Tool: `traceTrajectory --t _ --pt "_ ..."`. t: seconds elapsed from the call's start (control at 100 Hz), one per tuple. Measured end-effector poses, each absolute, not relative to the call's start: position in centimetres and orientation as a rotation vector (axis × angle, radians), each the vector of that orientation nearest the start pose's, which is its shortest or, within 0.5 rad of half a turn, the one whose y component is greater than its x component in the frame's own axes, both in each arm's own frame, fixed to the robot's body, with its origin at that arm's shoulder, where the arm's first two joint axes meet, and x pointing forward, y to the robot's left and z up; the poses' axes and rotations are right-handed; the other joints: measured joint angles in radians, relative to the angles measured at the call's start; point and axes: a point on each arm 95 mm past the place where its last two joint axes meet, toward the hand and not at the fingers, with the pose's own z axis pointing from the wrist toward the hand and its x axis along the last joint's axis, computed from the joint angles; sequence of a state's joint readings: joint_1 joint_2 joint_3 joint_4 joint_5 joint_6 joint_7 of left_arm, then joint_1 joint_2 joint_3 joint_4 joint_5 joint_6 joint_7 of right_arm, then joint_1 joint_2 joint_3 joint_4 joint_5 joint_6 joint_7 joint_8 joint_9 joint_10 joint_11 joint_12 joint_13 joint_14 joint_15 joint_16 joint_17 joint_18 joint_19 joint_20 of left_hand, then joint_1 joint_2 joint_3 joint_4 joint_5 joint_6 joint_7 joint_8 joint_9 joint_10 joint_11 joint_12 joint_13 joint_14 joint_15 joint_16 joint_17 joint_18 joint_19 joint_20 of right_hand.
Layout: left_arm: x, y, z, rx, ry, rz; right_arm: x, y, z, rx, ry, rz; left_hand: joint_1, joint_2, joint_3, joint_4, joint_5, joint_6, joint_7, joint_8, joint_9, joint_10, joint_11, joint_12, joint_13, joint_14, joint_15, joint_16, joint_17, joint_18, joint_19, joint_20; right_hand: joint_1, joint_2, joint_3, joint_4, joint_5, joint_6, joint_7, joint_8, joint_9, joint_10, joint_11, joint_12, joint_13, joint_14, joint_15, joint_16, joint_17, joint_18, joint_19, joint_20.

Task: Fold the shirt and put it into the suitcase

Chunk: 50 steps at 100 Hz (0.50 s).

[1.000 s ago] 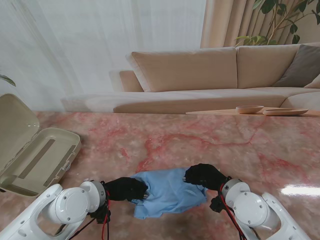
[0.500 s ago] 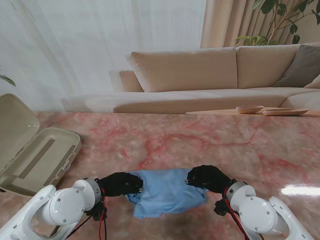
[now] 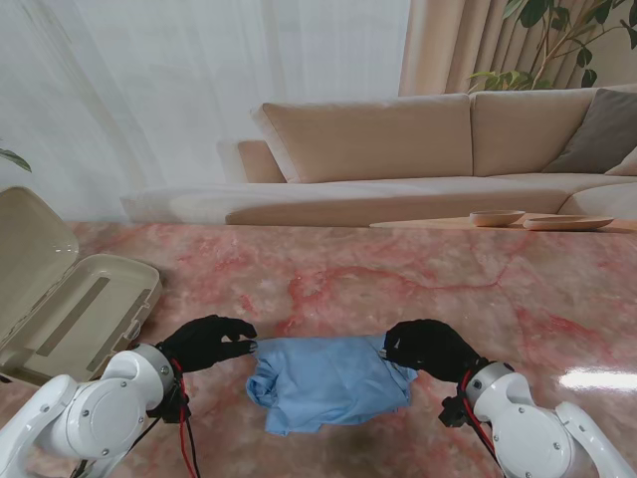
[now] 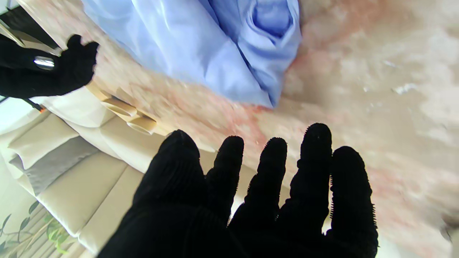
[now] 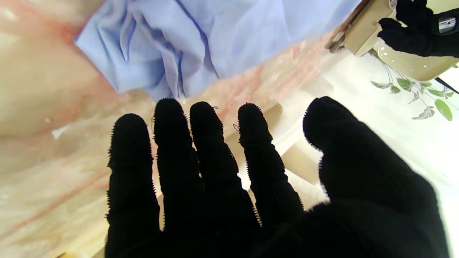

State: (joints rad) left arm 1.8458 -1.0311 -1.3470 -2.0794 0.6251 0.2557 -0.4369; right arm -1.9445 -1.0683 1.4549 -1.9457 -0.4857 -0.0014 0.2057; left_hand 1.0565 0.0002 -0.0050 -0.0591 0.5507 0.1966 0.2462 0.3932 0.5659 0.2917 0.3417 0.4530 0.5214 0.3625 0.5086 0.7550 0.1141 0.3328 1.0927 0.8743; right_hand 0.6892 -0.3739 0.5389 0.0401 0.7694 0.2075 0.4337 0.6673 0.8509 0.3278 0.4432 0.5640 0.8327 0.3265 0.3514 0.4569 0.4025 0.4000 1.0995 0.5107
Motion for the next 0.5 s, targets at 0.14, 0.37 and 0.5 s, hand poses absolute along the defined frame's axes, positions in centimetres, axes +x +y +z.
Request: traceTrajectory --t 0.14,0.37,0.5 --pt "31.6 -0.4 -26.3 -1.738 1.508 -1.479 31.1 -2.4 -30.1 -2.183 -1.599 -2.188 -0.012 -0.001 -0.002 -0.002 0.004 -0.001 0.0 0.0 0.01 -0.001 0.0 0.0 0.0 0.0 -0.011 -0.002 0.0 0.0 -0.012 -0.009 0.0 0.0 -0.009 0.0 0.007 -0.001 0.011 0.0 0.008 0.0 0.0 0.0 -0.002 0.001 0.007 0.014 0.016 0.001 0.014 0.012" --pt "31.1 1.7 -25.3 -1.614 1.308 -1.465 31.4 -2.2 -29.5 -2.184 -1.515 -2.337 -0.012 -0.001 -0.002 -0.002 0.001 -0.001 -0.013 0.0 -0.011 -0.005 -0.029 -0.001 -0.004 0.0 -0.049 -0.032 0.0 0.0 -0.094 -0.079 -0.015 0.0 -0.009 0.0 0.022 -0.002 0.014 0.0 0.009 0.0 0.0 0.0 -0.002 0.001 0.01 0.023 0.017 0.001 0.025 0.013" --pt "30.5 2.7 -25.3 -1.538 1.276 -1.404 31.7 -2.0 -29.6 -2.181 -1.499 -2.352 -0.012 -0.014 -0.006 -0.002 0.001 -0.001 -0.025 0.0 -0.044 -0.006 -0.037 -0.015 -0.058 0.0 -0.09 -0.062 -0.01 0.0 -0.121 -0.121 -0.015 0.0 -0.009 0.0 0.022 -0.004 0.014 0.0 0.009 0.0 0.0 0.0 -0.002 0.001 0.01 0.023 0.016 0.009 0.025 0.013"
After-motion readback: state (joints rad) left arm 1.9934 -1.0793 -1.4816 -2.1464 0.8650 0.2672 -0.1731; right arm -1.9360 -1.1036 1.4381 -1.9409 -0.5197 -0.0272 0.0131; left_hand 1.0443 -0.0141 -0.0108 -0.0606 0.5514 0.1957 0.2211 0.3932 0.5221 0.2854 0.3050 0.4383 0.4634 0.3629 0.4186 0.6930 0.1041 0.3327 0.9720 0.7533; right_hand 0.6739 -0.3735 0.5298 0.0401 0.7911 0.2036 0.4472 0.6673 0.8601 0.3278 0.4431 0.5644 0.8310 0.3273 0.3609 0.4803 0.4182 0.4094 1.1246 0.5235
